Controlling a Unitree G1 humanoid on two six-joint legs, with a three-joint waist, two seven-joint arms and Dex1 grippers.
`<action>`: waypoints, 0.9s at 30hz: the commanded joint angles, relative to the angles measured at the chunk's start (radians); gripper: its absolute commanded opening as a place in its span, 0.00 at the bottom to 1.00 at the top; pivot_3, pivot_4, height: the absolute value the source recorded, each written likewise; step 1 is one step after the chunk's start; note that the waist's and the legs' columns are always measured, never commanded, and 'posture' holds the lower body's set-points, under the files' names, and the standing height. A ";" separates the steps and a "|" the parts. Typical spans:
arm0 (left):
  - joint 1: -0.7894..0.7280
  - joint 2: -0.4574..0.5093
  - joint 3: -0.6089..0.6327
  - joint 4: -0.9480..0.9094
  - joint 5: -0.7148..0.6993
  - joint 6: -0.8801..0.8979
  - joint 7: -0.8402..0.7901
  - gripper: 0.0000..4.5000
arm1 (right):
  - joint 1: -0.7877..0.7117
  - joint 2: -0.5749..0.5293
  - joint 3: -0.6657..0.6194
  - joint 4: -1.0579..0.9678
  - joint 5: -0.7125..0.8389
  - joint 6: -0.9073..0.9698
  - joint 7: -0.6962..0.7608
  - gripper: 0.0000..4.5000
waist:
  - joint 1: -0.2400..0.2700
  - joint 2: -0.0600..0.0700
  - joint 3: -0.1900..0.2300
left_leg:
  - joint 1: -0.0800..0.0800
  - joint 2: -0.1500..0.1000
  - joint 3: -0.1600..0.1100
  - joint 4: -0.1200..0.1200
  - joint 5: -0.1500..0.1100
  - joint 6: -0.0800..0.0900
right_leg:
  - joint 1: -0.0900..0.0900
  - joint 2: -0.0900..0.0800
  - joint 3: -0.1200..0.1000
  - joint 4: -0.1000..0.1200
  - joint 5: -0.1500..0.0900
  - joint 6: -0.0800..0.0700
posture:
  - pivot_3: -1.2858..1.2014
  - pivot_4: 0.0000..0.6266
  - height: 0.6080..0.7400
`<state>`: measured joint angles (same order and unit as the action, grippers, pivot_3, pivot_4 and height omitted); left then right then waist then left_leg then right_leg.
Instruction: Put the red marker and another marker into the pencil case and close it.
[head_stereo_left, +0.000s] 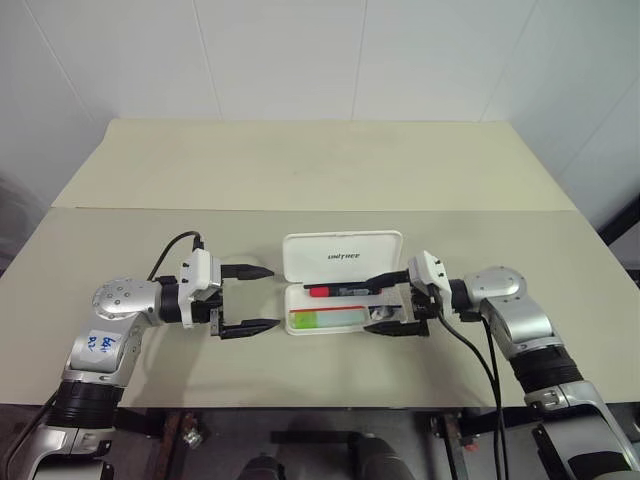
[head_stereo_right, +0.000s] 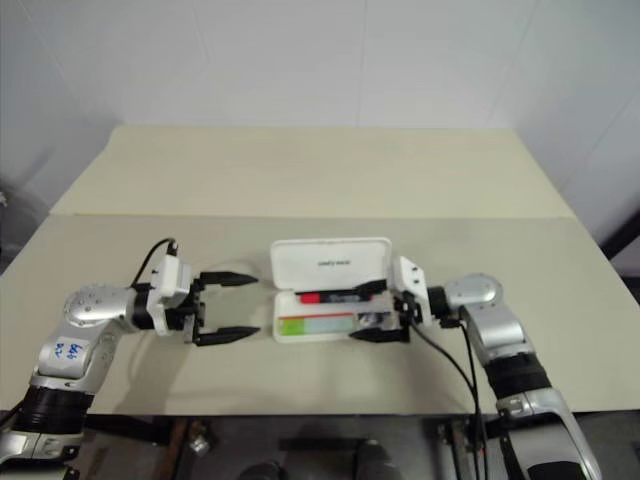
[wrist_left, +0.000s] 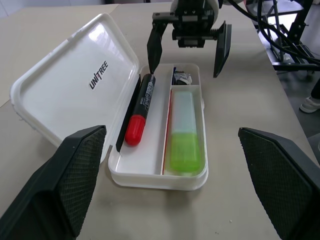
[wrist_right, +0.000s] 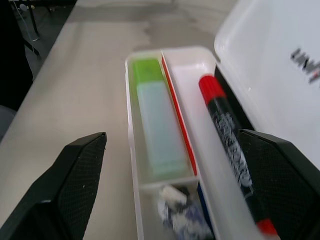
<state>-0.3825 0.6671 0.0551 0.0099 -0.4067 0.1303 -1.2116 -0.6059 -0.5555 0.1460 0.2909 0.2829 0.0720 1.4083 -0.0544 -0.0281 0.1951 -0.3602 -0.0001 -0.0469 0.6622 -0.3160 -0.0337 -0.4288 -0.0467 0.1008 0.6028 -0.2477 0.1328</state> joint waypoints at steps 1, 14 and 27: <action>-0.021 -0.002 0.014 -0.003 -0.016 -0.009 0.006 1.00 | 0.021 -0.056 -0.068 -0.127 0.055 0.038 -0.011 1.00 | 0.001 0.000 0.000 | 0.000 0.000 0.000 0.000 0.000 0.000 | 0.000 0.000 0.000 0.000 0.000 0.000 | 0.52 0.24 1.00; -0.055 0.016 0.064 0.057 -0.087 0.026 -0.040 0.87 | 0.237 -0.215 -0.323 -0.405 0.185 0.220 -0.189 1.00 | 0.023 0.000 0.000 | -0.001 0.000 0.000 0.000 0.000 0.000 | 0.000 0.001 -0.001 -0.001 0.000 0.000 | 0.52 0.24 1.00; -0.086 0.016 0.119 0.156 -0.071 0.018 0.001 0.01 | 0.333 -0.203 -0.393 -0.455 0.192 0.208 -0.317 1.00 | 0.025 0.000 0.000 | -0.001 0.000 0.000 0.000 0.000 0.000 | 0.000 0.001 0.000 -0.001 0.000 0.000 | 0.52 0.24 1.00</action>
<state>-0.4484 0.6766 0.1539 0.1533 -0.4852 0.1628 -1.2305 -0.2584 -0.7558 -0.2237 -0.1348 0.4550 0.3017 1.1009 -0.0299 -0.0281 0.1952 -0.3607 -0.0003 -0.0467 0.6625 -0.3162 -0.0341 -0.4285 -0.0458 0.1004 0.6017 -0.2479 0.1324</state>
